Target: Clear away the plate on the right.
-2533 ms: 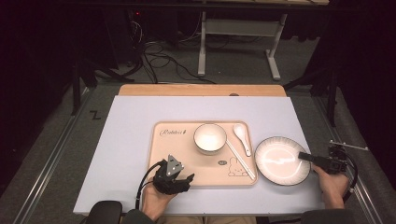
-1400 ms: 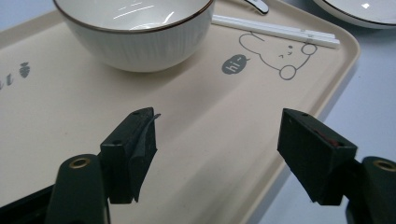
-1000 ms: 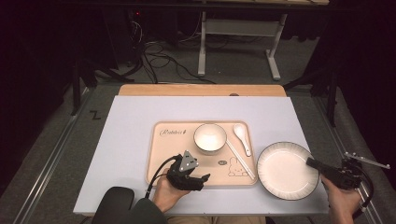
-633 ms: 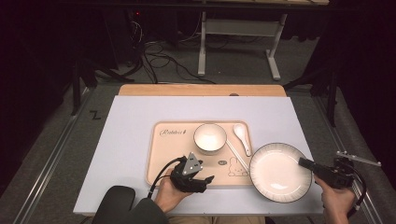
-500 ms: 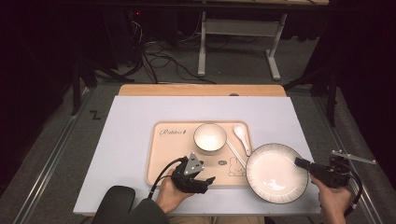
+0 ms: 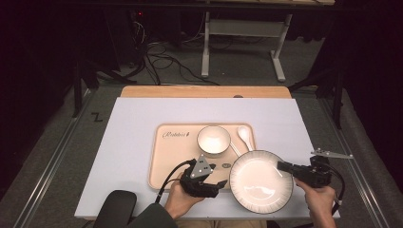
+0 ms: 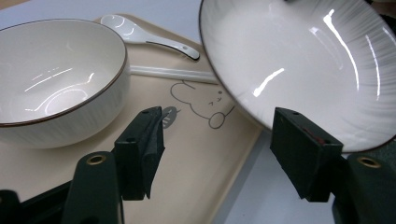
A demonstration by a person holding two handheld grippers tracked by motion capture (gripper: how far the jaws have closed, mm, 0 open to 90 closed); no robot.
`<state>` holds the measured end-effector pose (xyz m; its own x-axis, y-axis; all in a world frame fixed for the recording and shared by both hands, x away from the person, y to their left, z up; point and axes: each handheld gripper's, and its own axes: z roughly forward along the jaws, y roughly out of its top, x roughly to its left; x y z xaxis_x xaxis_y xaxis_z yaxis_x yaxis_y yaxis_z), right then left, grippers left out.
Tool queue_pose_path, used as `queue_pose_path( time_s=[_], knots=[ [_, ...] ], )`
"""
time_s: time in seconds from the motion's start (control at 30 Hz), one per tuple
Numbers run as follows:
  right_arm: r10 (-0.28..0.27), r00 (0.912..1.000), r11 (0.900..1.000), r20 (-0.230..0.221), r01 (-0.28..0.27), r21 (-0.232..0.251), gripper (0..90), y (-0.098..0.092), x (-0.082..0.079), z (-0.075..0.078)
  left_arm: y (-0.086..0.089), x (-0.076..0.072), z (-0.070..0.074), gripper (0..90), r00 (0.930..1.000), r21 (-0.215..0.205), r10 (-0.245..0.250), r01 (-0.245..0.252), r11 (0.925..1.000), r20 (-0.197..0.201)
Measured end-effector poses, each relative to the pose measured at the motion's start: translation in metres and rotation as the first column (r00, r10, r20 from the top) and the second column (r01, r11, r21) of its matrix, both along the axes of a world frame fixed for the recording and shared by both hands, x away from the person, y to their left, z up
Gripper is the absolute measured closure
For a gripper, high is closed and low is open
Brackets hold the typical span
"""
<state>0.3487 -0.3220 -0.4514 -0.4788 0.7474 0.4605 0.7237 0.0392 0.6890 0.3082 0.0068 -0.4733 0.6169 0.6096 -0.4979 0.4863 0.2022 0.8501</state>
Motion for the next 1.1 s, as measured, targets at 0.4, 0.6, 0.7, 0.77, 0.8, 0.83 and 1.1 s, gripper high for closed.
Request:
queue_pose_path(
  time_s=[0.4,0.6,0.7,0.77,0.8,0.83,1.1],
  knots=[
    [0.126,0.9920,0.992,0.002,-0.126,-0.019,85.6,0.042,0.018,0.002,-0.001,0.004,0.001,44.3,0.9959,-0.008,0.060,-0.061,0.9981,-0.067],
    [0.196,0.9804,0.981,0.017,-0.196,-0.014,85.6,0.060,0.029,0.005,0.009,0.009,-0.001,54.0,0.9891,-0.015,0.102,-0.104,0.9944,-0.106],
    [0.230,0.9729,0.973,0.024,-0.230,-0.014,85.6,0.070,0.033,0.007,0.015,0.008,-0.002,57.9,0.9848,-0.008,0.144,-0.145,0.9893,-0.097],
    [0.246,0.9689,0.969,0.027,-0.246,-0.013,85.4,0.075,0.036,0.008,0.020,0.009,-0.002,63.0,0.9806,-0.014,0.164,-0.167,0.9859,-0.107],
    [0.255,0.9665,0.967,0.030,-0.255,-0.012,85.4,0.077,0.037,0.009,0.023,0.009,-0.003,66.2,0.9792,-0.009,0.171,-0.173,0.9849,-0.110],
    [0.264,0.9641,0.965,0.034,-0.263,-0.013,85.3,0.080,0.039,0.008,0.024,0.010,-0.002,67.8,0.9754,-0.022,0.183,-0.187,0.9822,-0.123],
    [0.311,0.9481,0.950,0.065,-0.310,-0.025,84.9,0.096,0.041,0.011,0.052,0.016,0.011,80.2,0.9574,-0.107,0.195,-0.221,0.9692,-0.213]
  ],
)
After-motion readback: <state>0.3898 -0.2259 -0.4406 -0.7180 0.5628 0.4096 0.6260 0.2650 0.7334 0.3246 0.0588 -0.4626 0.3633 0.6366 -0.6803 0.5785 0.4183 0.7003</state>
